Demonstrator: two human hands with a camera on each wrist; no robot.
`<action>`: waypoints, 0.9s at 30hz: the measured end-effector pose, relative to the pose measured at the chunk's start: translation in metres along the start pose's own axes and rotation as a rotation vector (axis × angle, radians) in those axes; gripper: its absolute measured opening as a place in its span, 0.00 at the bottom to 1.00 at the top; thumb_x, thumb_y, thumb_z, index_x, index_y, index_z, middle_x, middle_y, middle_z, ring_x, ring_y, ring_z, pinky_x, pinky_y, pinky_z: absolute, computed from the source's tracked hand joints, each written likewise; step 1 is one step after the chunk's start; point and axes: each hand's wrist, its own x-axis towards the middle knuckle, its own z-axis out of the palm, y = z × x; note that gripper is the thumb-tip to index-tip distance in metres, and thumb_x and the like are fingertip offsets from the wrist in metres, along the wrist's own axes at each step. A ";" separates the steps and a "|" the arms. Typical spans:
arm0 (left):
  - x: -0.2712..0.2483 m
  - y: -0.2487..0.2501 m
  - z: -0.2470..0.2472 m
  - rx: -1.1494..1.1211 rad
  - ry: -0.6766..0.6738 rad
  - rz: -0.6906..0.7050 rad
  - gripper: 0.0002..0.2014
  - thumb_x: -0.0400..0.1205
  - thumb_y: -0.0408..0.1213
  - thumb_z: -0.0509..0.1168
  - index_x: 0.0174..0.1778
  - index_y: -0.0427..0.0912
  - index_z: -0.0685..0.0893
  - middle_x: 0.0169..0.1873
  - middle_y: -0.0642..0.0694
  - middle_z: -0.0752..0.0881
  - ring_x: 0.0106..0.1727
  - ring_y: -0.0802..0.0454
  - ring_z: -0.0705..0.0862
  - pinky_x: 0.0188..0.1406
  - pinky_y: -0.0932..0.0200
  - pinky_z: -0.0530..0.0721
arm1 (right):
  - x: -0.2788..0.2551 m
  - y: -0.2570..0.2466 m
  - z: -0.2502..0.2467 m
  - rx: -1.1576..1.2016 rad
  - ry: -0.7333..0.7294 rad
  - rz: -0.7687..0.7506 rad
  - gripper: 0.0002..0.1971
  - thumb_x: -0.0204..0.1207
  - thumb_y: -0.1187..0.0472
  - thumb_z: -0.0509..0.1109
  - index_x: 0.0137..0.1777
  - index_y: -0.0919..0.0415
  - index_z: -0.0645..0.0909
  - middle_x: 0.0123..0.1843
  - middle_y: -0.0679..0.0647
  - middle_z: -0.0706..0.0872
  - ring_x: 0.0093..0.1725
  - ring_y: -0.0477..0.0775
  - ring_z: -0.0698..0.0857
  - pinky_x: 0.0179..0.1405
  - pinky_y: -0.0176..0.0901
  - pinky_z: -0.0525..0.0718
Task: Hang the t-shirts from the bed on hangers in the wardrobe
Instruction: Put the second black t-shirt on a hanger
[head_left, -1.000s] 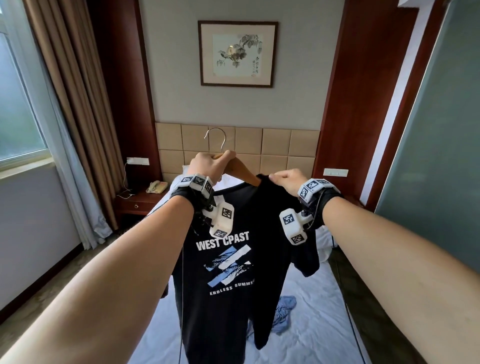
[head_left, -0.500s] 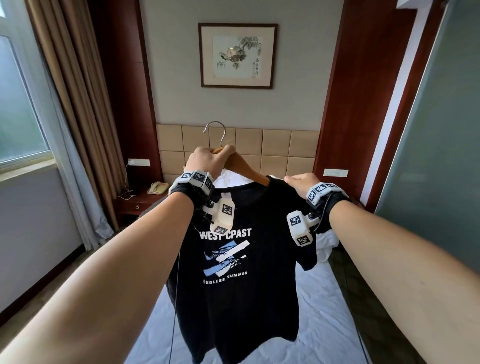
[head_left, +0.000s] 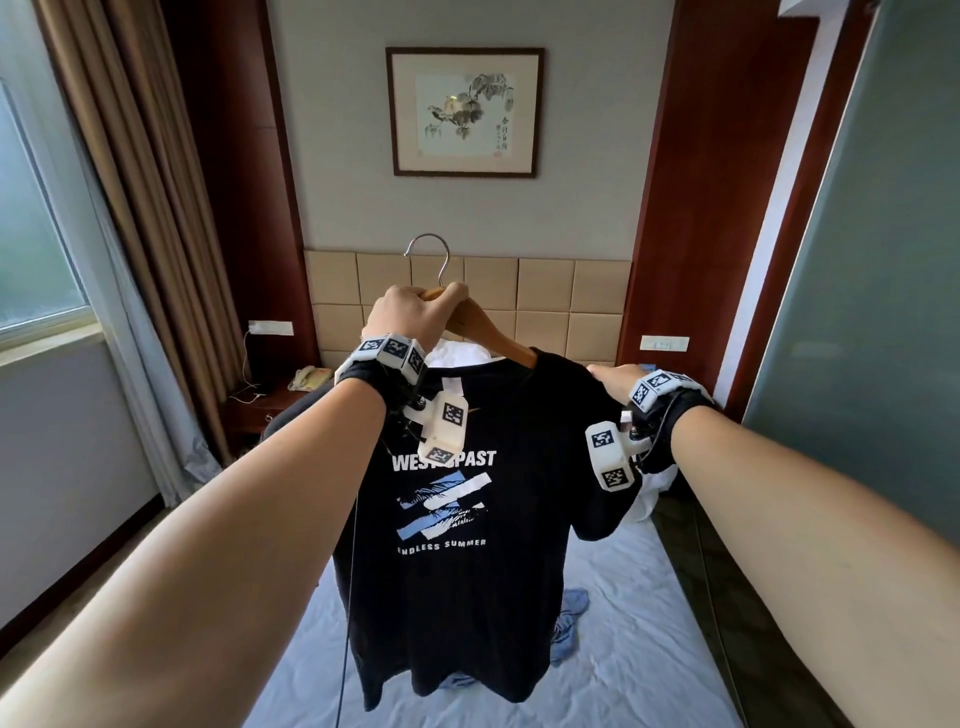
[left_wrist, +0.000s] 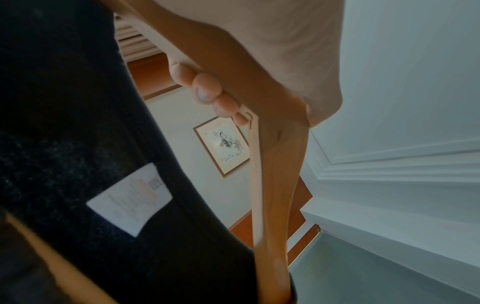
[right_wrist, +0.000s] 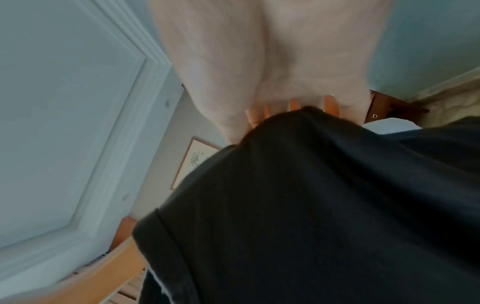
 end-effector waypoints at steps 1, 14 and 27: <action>0.000 0.000 0.001 0.005 -0.009 0.010 0.31 0.66 0.70 0.61 0.31 0.41 0.87 0.26 0.43 0.88 0.32 0.46 0.88 0.35 0.57 0.84 | 0.002 0.001 0.001 -0.029 -0.030 -0.029 0.21 0.85 0.44 0.59 0.67 0.58 0.78 0.68 0.61 0.82 0.67 0.67 0.81 0.71 0.55 0.77; 0.006 0.004 0.016 -0.049 -0.088 0.075 0.28 0.67 0.69 0.62 0.22 0.46 0.82 0.20 0.49 0.83 0.26 0.49 0.83 0.38 0.52 0.87 | 0.011 -0.008 0.001 0.104 0.205 -0.121 0.21 0.84 0.52 0.60 0.57 0.70 0.86 0.53 0.68 0.88 0.49 0.63 0.84 0.45 0.43 0.72; 0.018 0.008 0.035 -0.237 -0.610 0.081 0.33 0.79 0.67 0.62 0.49 0.37 0.89 0.34 0.36 0.89 0.33 0.43 0.84 0.32 0.53 0.80 | -0.024 -0.086 0.028 0.107 0.000 -0.531 0.07 0.72 0.61 0.70 0.49 0.55 0.83 0.42 0.54 0.91 0.44 0.57 0.90 0.50 0.52 0.87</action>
